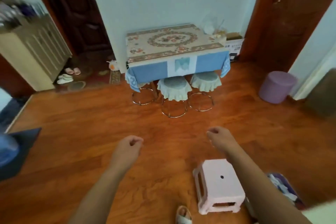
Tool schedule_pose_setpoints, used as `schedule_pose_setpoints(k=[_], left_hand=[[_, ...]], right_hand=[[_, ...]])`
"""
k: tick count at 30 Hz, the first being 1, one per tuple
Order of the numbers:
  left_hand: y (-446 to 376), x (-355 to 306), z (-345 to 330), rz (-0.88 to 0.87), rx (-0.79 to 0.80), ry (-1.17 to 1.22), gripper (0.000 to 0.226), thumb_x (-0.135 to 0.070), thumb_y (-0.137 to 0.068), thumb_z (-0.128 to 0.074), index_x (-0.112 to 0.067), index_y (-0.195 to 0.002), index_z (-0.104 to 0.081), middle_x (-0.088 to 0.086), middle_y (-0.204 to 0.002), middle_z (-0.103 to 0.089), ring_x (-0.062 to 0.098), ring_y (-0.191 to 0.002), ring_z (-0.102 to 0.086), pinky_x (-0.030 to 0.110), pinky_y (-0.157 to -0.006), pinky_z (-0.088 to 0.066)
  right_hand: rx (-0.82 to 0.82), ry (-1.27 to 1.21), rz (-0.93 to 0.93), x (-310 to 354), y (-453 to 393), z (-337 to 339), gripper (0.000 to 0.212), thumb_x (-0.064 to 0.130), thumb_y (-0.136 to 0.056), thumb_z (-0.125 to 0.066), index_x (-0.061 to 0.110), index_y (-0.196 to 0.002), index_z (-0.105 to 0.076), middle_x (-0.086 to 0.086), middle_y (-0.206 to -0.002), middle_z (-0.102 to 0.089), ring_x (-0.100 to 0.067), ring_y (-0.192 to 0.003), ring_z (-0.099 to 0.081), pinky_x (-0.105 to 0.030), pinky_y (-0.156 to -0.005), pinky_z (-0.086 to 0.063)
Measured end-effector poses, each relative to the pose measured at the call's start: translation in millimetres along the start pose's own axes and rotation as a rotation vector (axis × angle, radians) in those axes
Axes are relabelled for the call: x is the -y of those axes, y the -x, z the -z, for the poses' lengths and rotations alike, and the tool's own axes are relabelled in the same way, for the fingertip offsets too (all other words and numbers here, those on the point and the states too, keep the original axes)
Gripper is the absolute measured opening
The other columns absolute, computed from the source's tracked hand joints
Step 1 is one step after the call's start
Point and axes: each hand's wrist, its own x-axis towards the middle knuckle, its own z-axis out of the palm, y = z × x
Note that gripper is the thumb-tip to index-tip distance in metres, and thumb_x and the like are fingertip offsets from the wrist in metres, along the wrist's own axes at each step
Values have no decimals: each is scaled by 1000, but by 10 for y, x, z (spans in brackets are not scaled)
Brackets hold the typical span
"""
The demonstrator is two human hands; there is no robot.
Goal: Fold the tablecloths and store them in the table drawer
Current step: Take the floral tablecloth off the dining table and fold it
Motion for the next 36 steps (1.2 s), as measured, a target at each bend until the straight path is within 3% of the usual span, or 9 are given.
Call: schedule_pose_setpoints(k=[4,8,11,14,16,18,21,29,36], left_hand=[[-718,202,615,86,-17,42,18,-26,-106,-52,-27,-98,-68,0,-98,-70,20,-86,-68,42,-79,-57],[-1532,334,1201,147,35,46,15,-25,-105,-53,-25,-107,-67,2,-103,-69,15,-80,-66,25,-62,-50],[-2032,391,1586,253,121,9,16,-31,-102,-57,-26,-114,-66,3,-100,-69,17,-77,-65,33,-67,-51],[-2531,331,1871,265,-9,36,16,-25,-104,-54,-18,-113,-66,2,-106,-68,16,-82,-66,26,-65,-51],[-2892,309,2000,266,-135,110,14,-20,-104,-53,-17,-106,-67,4,-103,-70,20,-85,-68,33,-71,-54],[-3272,292,2109,282,-152,158,14,-21,-103,-54,-18,-103,-68,6,-99,-72,23,-85,-70,39,-76,-57],[-3973,303,2269,275,-124,197,13,-18,-102,-55,-17,-98,-68,8,-100,-72,20,-80,-68,32,-70,-53],[-6064,694,2982,308,20,212,13,-26,-105,-54,-21,-107,-65,6,-106,-69,27,-93,-69,39,-71,-54],[-7702,214,3737,198,225,28,13,-28,-105,-51,-27,-109,-63,0,-107,-67,21,-95,-68,44,-84,-57]], right_hand=[[72,-8,103,855,-738,-629,28,20,-99,-59,13,-125,-66,0,-116,-63,-17,-107,-58,-31,-90,-46],[201,-3,117,1526,-1510,-1185,28,25,-100,-56,20,-126,-63,6,-116,-60,-14,-108,-57,-32,-92,-48],[226,-11,101,2079,-2104,-1473,28,26,-100,-55,21,-127,-63,2,-117,-63,-18,-109,-60,-37,-92,-52],[277,-25,112,2689,-2689,-1779,24,27,-97,-58,22,-118,-67,-5,-116,-68,-27,-108,-65,-48,-96,-55],[296,-33,131,3019,-2984,-1989,18,28,-94,-59,26,-109,-68,-6,-112,-70,-26,-100,-67,-45,-91,-57],[306,-53,144,3288,-3239,-2198,19,25,-96,-57,24,-112,-67,-5,-105,-70,-20,-89,-66,-34,-73,-55],[299,-56,134,3539,-3692,-2522,17,23,-99,-56,24,-114,-65,-3,-101,-69,-18,-91,-66,-29,-69,-53],[219,-85,-84,3902,-5029,-3577,16,19,-97,-58,15,-109,-68,-6,-89,-68,-20,-76,-62,-29,-62,-50],[127,-256,-302,4400,-5754,-4344,12,16,-97,-60,11,-104,-68,-11,-90,-68,-22,-78,-61,-31,-68,-49]])
